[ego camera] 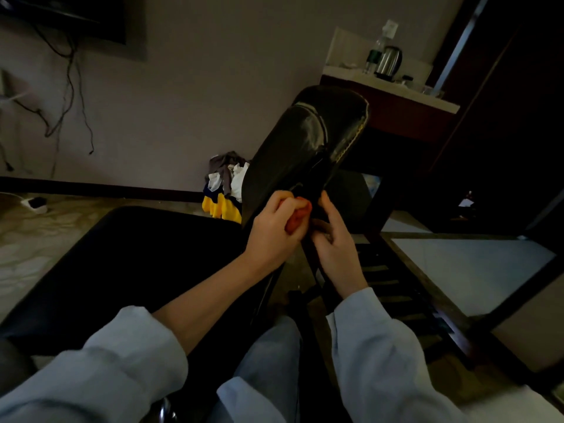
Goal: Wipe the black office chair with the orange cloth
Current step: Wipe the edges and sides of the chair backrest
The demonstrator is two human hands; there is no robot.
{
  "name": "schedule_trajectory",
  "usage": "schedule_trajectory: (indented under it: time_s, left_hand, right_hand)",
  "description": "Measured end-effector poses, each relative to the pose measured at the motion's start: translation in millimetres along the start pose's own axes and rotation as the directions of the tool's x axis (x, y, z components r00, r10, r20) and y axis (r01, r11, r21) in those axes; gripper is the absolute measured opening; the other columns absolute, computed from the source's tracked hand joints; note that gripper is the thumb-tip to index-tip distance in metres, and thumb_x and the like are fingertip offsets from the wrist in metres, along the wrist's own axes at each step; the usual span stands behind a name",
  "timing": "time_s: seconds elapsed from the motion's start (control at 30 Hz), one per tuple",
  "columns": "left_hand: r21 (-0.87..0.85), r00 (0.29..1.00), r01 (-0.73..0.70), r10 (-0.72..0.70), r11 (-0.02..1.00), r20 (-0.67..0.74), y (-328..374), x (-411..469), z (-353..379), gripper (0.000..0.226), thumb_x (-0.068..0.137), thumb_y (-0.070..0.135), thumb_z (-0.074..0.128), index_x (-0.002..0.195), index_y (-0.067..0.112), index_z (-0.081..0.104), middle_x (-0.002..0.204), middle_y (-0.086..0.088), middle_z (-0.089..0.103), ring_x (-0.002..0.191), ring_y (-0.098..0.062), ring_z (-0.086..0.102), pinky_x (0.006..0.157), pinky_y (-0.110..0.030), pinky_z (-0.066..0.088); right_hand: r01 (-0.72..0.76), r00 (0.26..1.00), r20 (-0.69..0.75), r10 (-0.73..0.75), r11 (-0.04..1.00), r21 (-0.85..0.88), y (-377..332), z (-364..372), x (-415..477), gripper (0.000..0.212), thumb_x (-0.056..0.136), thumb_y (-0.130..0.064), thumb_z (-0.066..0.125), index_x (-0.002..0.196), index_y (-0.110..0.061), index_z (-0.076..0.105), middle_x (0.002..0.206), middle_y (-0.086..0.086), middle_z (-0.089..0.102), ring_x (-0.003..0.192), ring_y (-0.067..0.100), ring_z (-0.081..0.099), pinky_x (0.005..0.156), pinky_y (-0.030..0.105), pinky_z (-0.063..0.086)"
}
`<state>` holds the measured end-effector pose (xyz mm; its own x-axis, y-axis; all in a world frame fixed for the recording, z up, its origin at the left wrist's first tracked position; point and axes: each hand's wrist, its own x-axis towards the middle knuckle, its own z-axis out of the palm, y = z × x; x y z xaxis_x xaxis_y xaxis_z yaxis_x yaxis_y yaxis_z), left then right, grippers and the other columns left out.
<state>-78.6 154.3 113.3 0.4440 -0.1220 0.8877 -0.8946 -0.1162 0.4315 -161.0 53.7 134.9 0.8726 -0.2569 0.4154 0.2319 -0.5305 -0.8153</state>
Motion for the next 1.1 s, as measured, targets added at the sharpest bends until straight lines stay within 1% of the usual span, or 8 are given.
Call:
schedule_trajectory:
  time_s: [0.1, 0.27, 0.4, 0.5, 0.63, 0.8, 0.93, 1.1]
  left_hand:
    - [-0.060, 0.998, -0.001, -0.003, 0.998, -0.068, 11.6, 20.0, -6.6, 0.020, 0.085, 0.014, 0.063, 0.104, 0.006, 0.063, 0.104, 0.002, 0.048, 0.093, 0.010, 0.048, 0.080, -0.006, 0.041]
    - [-0.068, 0.999, -0.034, 0.031, 0.997, -0.041, 15.5, 45.2, -0.2, 0.019, 0.085, 0.018, 0.061, 0.097, 0.003, 0.063, 0.102, 0.002, 0.049, 0.088, 0.001, 0.047, 0.079, -0.005, 0.040]
    - [-0.099, 0.996, -0.055, 0.047, 0.994, -0.078, 3.5, 29.6, 6.3, 0.014, 0.087, 0.018, 0.060, 0.092, 0.005, 0.057, 0.099, -0.006, 0.052, 0.083, -0.009, 0.053, 0.071, -0.012, 0.044]
    - [-0.084, 0.995, -0.084, 0.079, 0.993, -0.060, -4.4, 13.9, 7.5, 0.016, 0.088, 0.021, 0.059, 0.099, 0.013, 0.050, 0.102, -0.009, 0.052, 0.083, -0.016, 0.057, 0.069, -0.020, 0.049]
    - [-0.020, 0.999, -0.033, 0.033, 0.999, -0.014, -20.2, -22.5, 4.6, 0.021, 0.086, 0.020, 0.062, 0.102, 0.016, 0.050, 0.107, -0.001, 0.047, 0.084, -0.018, 0.060, 0.067, -0.025, 0.052]
    - [-0.036, 0.999, 0.044, -0.044, 0.998, 0.012, -24.0, -36.4, -4.7, 0.019, 0.084, 0.018, 0.064, 0.101, 0.015, 0.055, 0.103, -0.006, 0.055, 0.086, -0.012, 0.058, 0.069, -0.023, 0.051]
    - [-0.110, 0.997, 0.061, -0.067, 0.992, -0.048, -8.9, -13.7, -7.0, 0.019, 0.084, 0.014, 0.064, 0.100, 0.004, 0.063, 0.102, -0.009, 0.055, 0.090, -0.005, 0.054, 0.076, -0.011, 0.046]
    - [-0.151, 0.995, 0.093, -0.098, 0.984, -0.027, -3.7, -4.2, -1.8, 0.020, 0.086, 0.016, 0.063, 0.100, 0.002, 0.062, 0.104, -0.003, 0.050, 0.090, -0.004, 0.052, 0.076, -0.011, 0.047]
  right_hand:
    - [0.059, 0.998, -0.029, -0.063, 0.988, -0.144, 3.0, 7.7, -6.3, 0.068, 0.093, -0.002, 0.049, 0.148, -0.030, 0.021, 0.152, -0.006, 0.030, 0.138, 0.009, 0.031, 0.113, 0.037, 0.032]
    - [0.178, 0.962, -0.120, -0.244, 0.899, -0.400, 14.6, 20.2, -6.9, 0.067, 0.089, -0.003, 0.054, 0.148, -0.014, 0.025, 0.154, 0.002, 0.027, 0.139, 0.010, 0.026, 0.112, 0.033, 0.031]
    - [0.166, 0.957, -0.158, -0.242, 0.907, -0.387, 14.9, 30.1, -7.4, 0.071, 0.086, 0.005, 0.053, 0.148, -0.012, 0.024, 0.154, 0.000, 0.024, 0.131, -0.015, 0.015, 0.102, 0.000, 0.020]
    - [0.123, 0.962, -0.194, -0.191, 0.940, -0.318, 20.1, 36.6, -9.1, 0.070, 0.086, 0.008, 0.051, 0.147, -0.015, 0.026, 0.149, -0.009, 0.021, 0.125, -0.025, 0.013, 0.094, -0.007, 0.020]
    - [0.060, 0.980, -0.166, -0.110, 0.958, -0.279, 26.6, 40.0, -16.9, 0.071, 0.089, -0.002, 0.046, 0.143, -0.034, 0.013, 0.148, -0.016, 0.017, 0.130, -0.014, 0.014, 0.100, -0.003, 0.017]
    - [0.149, 0.970, -0.133, -0.203, 0.931, -0.332, 35.3, 41.2, -26.1, 0.061, 0.086, -0.021, 0.035, 0.144, -0.031, 0.020, 0.151, -0.013, 0.019, 0.139, -0.002, 0.019, 0.109, 0.009, 0.023]
    - [0.172, 0.970, -0.124, -0.210, 0.950, -0.261, 38.2, 39.9, -28.6, 0.062, 0.086, -0.009, 0.041, 0.142, -0.031, 0.026, 0.153, -0.005, 0.027, 0.139, 0.002, 0.027, 0.110, 0.019, 0.031]
    - [0.173, 0.967, -0.154, -0.203, 0.967, -0.189, 40.8, 45.2, -27.8, 0.064, 0.084, -0.006, 0.042, 0.143, -0.027, 0.025, 0.150, 0.007, 0.036, 0.138, 0.017, 0.036, 0.108, 0.041, 0.038]
